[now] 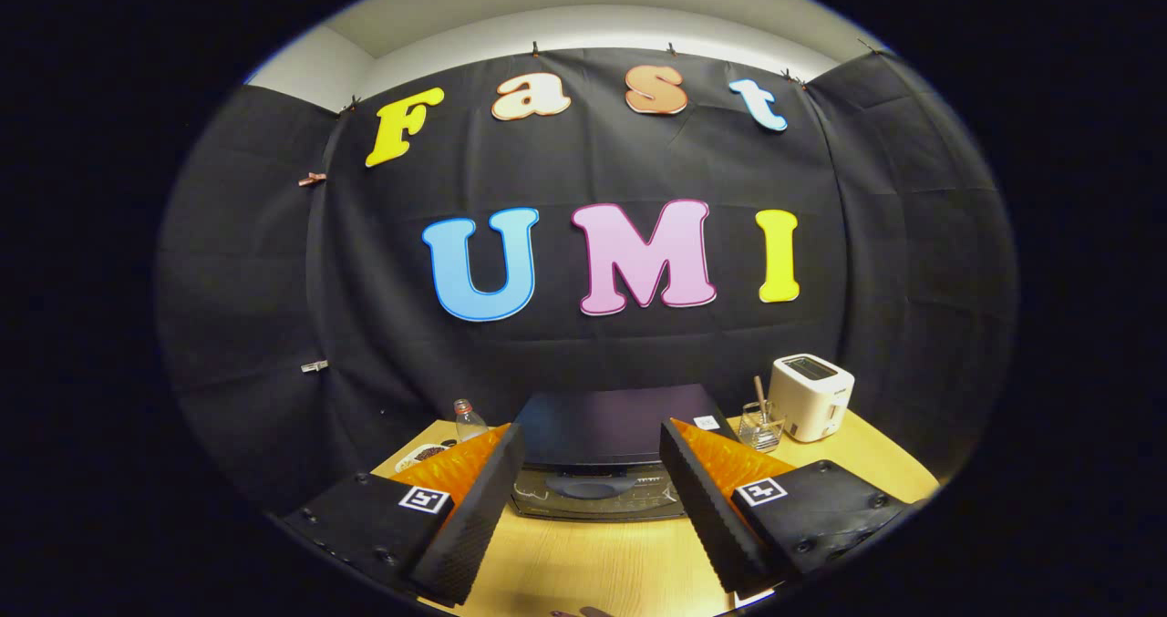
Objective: Open the toaster oven, put the food inside, and close the toaster oven door.
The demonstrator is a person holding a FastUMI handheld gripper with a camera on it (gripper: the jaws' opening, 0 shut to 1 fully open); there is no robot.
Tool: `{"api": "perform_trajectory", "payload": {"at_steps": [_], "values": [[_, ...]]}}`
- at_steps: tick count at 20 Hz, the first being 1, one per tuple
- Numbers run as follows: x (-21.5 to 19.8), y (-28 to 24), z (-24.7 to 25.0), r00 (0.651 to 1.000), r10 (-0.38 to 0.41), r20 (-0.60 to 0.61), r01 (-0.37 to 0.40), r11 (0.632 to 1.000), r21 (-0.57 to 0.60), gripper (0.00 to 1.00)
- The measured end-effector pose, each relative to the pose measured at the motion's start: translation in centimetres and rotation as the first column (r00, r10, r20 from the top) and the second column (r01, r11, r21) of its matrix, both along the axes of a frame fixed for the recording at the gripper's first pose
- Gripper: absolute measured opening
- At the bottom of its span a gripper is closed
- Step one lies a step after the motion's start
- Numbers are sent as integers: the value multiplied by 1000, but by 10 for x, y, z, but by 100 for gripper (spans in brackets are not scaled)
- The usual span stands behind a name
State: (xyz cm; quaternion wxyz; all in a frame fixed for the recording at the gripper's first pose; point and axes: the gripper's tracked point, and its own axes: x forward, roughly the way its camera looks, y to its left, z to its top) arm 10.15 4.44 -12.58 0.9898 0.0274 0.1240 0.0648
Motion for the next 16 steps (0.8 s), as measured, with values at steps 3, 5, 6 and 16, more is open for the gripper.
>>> {"api": "perform_trajectory", "payload": {"at_steps": [3, 5, 6, 16], "values": [[30, 9, -38, 998, 9, -69, -9, 1000, 5, 98], [49, 13, -67, 992, 12, -124, -13, 1000, -2, 98], [57, 13, -79, 989, 6, -144, -7, 1000, -6, 98], [94, 17, -169, 950, -40, -309, 29, 999, -40, 97]]}}
